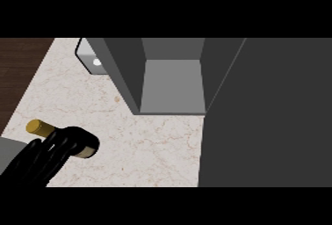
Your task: Pick up the wine, place it into the cabinet and close the cabinet
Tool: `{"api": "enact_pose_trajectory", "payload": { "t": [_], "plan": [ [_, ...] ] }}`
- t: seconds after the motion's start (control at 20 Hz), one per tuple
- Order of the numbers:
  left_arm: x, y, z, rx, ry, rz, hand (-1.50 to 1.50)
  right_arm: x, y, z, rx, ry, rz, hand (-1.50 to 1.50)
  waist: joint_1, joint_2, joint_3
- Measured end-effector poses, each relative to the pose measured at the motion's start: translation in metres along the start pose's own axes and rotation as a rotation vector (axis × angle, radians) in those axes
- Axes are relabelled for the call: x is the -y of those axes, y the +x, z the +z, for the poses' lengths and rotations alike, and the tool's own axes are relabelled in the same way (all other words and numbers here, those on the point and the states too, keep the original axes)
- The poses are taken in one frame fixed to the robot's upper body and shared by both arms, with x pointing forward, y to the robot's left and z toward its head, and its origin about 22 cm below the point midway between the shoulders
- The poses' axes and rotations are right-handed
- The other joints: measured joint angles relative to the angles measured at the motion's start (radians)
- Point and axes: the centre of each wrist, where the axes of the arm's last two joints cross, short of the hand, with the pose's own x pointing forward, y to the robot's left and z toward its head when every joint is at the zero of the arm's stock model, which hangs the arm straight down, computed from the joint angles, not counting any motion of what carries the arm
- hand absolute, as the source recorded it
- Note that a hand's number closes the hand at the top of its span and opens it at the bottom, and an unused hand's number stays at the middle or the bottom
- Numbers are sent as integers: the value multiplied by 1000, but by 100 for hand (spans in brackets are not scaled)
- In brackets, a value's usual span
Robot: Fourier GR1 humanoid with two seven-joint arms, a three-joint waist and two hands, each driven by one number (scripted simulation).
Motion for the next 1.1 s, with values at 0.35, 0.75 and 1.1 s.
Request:
{"api": "enact_pose_trajectory", "payload": {
  "t": [0.35,0.75,1.1],
  "plan": [
    [2,29,23,-43,-15,61,-150,-6,31,8,-20,28,-13,-150,2,2,1],
    [-7,41,32,-84,35,61,-150,-11,40,3,-37,34,-18,-150,2,2,2],
    [-20,62,36,-81,103,61,-150,-12,48,-3,-39,18,6,-150,2,2,2]
  ]
}}
